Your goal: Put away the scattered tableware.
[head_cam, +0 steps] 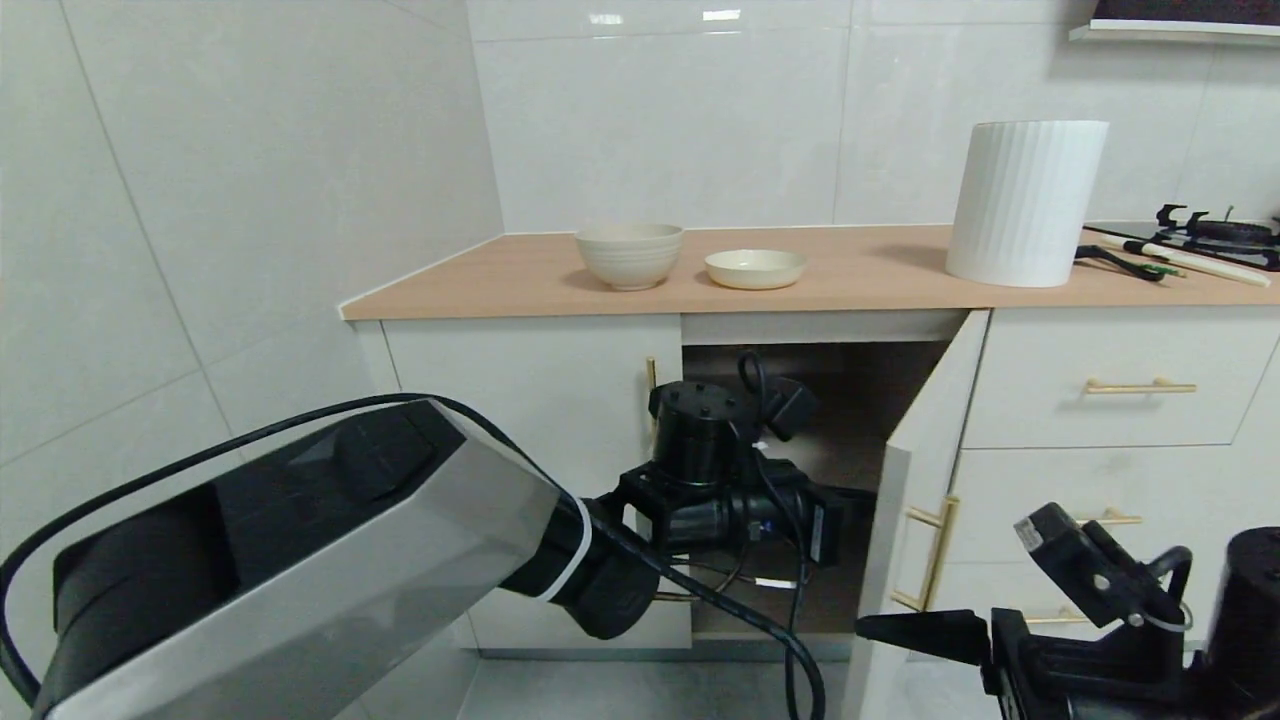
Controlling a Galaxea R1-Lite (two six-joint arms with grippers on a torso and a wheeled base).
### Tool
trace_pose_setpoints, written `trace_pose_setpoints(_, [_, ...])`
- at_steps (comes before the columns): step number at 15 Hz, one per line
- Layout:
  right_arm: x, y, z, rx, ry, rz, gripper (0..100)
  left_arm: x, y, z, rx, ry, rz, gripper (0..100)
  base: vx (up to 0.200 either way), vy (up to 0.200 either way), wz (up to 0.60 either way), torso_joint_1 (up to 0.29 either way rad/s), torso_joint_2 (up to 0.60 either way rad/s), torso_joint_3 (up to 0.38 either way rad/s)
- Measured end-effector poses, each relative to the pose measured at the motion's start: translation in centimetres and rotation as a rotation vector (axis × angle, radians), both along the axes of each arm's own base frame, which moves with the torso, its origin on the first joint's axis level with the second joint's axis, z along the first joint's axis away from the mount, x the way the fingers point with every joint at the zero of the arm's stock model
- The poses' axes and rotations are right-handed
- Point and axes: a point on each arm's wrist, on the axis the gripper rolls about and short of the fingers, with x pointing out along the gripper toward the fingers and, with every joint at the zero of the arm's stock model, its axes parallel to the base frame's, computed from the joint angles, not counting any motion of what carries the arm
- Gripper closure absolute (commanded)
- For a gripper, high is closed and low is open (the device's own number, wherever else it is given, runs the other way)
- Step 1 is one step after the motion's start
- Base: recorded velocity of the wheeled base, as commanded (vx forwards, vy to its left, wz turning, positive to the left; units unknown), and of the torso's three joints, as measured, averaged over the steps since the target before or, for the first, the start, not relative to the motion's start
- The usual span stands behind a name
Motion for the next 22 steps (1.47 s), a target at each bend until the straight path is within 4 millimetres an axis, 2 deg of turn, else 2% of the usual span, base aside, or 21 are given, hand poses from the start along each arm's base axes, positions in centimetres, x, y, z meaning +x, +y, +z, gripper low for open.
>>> trace_pose_setpoints(3, [-3.2,0.2,1.4,0.001,-0.001,0.125,0,-4.2,-2.3,1.8,-0.019,-0.02,-0.105,100,0.0,0.0,0.0,0.0,0.0,0.0])
trace_pose_setpoints(5, [-4.6,-0.1,2.4,0.008,-0.009,0.176,0,-6.3,-2.4,2.3,-0.011,-0.009,-0.147,100,0.0,0.0,0.0,0.0,0.0,0.0])
trace_pose_setpoints(7, [-5.1,-0.2,3.2,0.035,-0.035,0.192,0,-6.9,-1.8,2.4,0.003,0.011,-0.153,100,0.0,0.0,0.0,0.0,0.0,0.0])
trace_pose_setpoints(10, [-5.2,-0.3,3.5,0.047,-0.047,0.196,0,-5.8,-0.6,2.6,0.005,0.026,-0.096,100,0.0,0.0,0.0,0.0,0.0,0.0])
trace_pose_setpoints(12, [-4.8,-0.1,3.6,0.042,-0.047,0.167,0,-4.2,2.0,2.9,0.019,0.022,0.029,100,0.0,0.0,0.0,0.0,0.0,0.0])
trace_pose_setpoints(14, [-3.1,0.8,3.7,0.02,-0.046,0.055,0,-2.9,5.8,3.5,0.042,0.027,0.161,100,0.0,0.0,0.0,0.0,0.0,0.0])
trace_pose_setpoints(18, [2.7,3.5,4.9,-0.003,-0.069,-0.191,0,-2.5,15.1,5.9,0.065,0.046,0.395,100,0.0,0.0,0.0,0.0,0.0,0.0])
trace_pose_setpoints(20, [6.3,4.1,5.7,-0.045,-0.046,-0.275,0,-3.4,19.4,7.4,0.05,0.031,0.505,100,0.0,0.0,0.0,0.0,0.0,0.0])
trace_pose_setpoints(21, [7.9,4.3,6.2,-0.069,-0.033,-0.31,0,-4.0,20.9,8.0,0.043,0.023,0.543,100,0.0,0.0,0.0,0.0,0.0,0.0])
trace_pose_setpoints(22, [9.4,4.5,7.1,-0.082,-0.037,-0.352,0,-4.6,22.0,8.5,0.034,0.013,0.57,0,0.0,0.0,0.0,0.0,0.0,0.0])
